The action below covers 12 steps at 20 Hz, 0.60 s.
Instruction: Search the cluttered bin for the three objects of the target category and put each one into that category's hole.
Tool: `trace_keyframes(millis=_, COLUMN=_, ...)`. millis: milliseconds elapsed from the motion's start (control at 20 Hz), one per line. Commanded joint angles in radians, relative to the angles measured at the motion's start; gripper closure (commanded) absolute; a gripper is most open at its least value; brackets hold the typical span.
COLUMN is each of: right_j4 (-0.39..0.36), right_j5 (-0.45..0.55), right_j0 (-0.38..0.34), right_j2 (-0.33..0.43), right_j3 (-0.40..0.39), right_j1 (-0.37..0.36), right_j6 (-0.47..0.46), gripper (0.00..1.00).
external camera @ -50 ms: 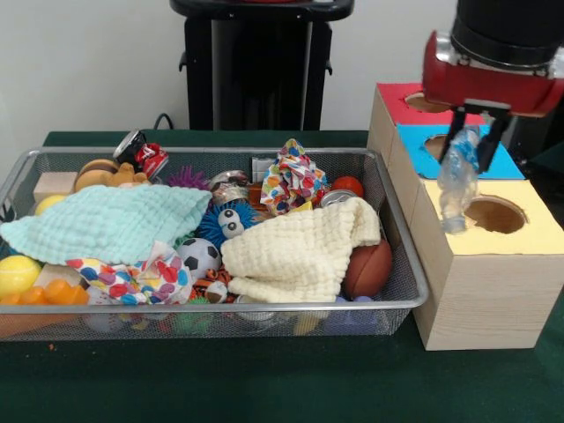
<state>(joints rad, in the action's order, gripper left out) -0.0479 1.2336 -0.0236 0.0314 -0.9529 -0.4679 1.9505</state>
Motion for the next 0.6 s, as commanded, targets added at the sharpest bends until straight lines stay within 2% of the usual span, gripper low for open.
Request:
trace_keyframes(millis=50, right_j4=0.070, right_j5=-0.002, right_j0=0.032, right_j2=-0.029, right_j3=-0.187, right_j1=-0.012, right_j6=0.339, gripper=1.00)
trace_keyframes(millis=300, right_j4=0.106, right_j5=-0.087, right_j0=0.036, right_j2=-0.047, right_j3=-0.467, right_j1=-0.169, right_j6=0.254, gripper=1.00)
trace_keyframes(millis=600, right_j4=0.116, right_j5=-0.164, right_j0=0.024, right_j2=-0.054, right_j3=-0.628, right_j1=-0.235, right_j6=0.188, gripper=1.00)
